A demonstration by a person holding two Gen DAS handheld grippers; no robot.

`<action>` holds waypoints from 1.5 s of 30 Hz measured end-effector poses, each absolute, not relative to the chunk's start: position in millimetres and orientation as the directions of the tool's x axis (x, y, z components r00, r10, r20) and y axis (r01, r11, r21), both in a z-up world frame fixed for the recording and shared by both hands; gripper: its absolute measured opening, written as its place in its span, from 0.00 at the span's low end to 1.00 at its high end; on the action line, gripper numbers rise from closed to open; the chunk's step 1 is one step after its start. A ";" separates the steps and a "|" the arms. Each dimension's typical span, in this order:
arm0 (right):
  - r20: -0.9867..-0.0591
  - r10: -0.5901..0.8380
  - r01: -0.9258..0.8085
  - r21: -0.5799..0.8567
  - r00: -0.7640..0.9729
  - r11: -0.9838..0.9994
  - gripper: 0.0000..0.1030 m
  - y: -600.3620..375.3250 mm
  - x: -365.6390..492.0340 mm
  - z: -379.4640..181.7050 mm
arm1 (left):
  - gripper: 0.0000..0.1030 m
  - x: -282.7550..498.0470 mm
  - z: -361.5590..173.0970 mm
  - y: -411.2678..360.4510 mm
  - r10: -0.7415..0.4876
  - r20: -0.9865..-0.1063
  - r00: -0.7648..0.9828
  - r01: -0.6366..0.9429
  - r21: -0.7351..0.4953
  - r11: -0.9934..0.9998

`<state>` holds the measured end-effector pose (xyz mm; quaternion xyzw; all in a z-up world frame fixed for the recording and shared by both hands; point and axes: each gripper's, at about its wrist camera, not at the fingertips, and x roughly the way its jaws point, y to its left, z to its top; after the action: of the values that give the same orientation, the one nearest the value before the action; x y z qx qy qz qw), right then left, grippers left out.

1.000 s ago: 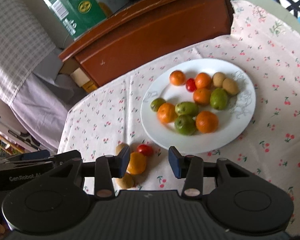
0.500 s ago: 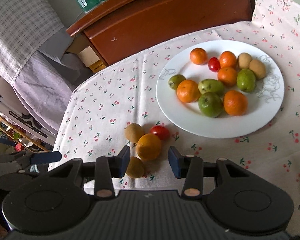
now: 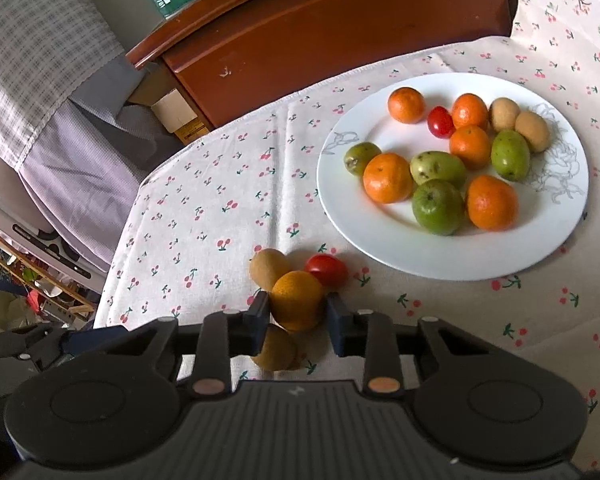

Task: Organize fruits
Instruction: 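Grasp an orange with the right gripper, then grasp a tan fruit with the left gripper while the right holds the orange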

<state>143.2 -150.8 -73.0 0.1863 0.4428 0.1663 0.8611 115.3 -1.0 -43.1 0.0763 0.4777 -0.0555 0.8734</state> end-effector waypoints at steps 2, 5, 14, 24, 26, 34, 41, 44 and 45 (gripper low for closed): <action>-0.704 0.452 -0.105 0.478 0.548 0.872 0.29 -154.2 142.6 -71.4 | 0.92 114.8 -42.5 -2.1 -0.035 -0.842 0.539 0.175 0.072 0.982; -0.703 0.436 -0.091 0.471 0.562 0.877 0.29 -162.1 137.3 -62.6 | 0.92 114.0 -41.4 -3.6 -0.068 -0.838 0.542 0.188 0.042 0.981; -0.734 0.401 -0.110 0.412 0.548 0.905 0.29 -190.7 121.2 -31.1 | 0.90 106.9 -41.0 -22.4 -0.154 -0.791 0.593 0.258 0.005 0.966; -0.740 0.423 -0.040 0.474 0.523 0.880 0.29 -207.8 119.0 -43.3 | 0.75 112.1 -46.4 -36.9 -0.192 -0.753 0.629 0.289 -0.002 0.957; -0.744 0.426 -0.032 0.480 0.515 0.877 0.29 -207.2 120.7 -45.8 | 0.72 113.5 -49.8 -36.9 -0.192 -0.759 0.622 0.288 -0.006 0.958; -0.753 0.426 0.005 0.495 0.501 0.869 0.29 -209.6 124.4 -50.8 | 0.48 117.7 -57.2 -38.6 -0.222 -0.769 0.600 0.302 -0.039 0.952; -0.749 0.431 0.014 0.506 0.503 0.862 0.29 -211.4 126.0 -49.8 | 0.25 116.0 -56.5 -44.5 -0.217 -0.756 0.618 0.327 -0.004 0.945; -0.747 0.431 0.017 0.508 0.506 0.861 0.29 -212.3 126.5 -49.8 | 0.25 116.4 -52.2 -43.0 -0.217 -0.746 0.629 0.312 -0.014 0.950; -0.747 0.431 0.018 0.509 0.507 0.861 0.29 -212.5 126.8 -49.5 | 0.25 117.0 -49.8 -42.1 -0.218 -0.742 0.634 0.305 -0.019 0.952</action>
<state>126.8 -212.5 -49.5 0.2334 0.4810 0.1233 0.8360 117.0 -42.1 -49.8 0.0541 0.4025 -0.1451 0.9022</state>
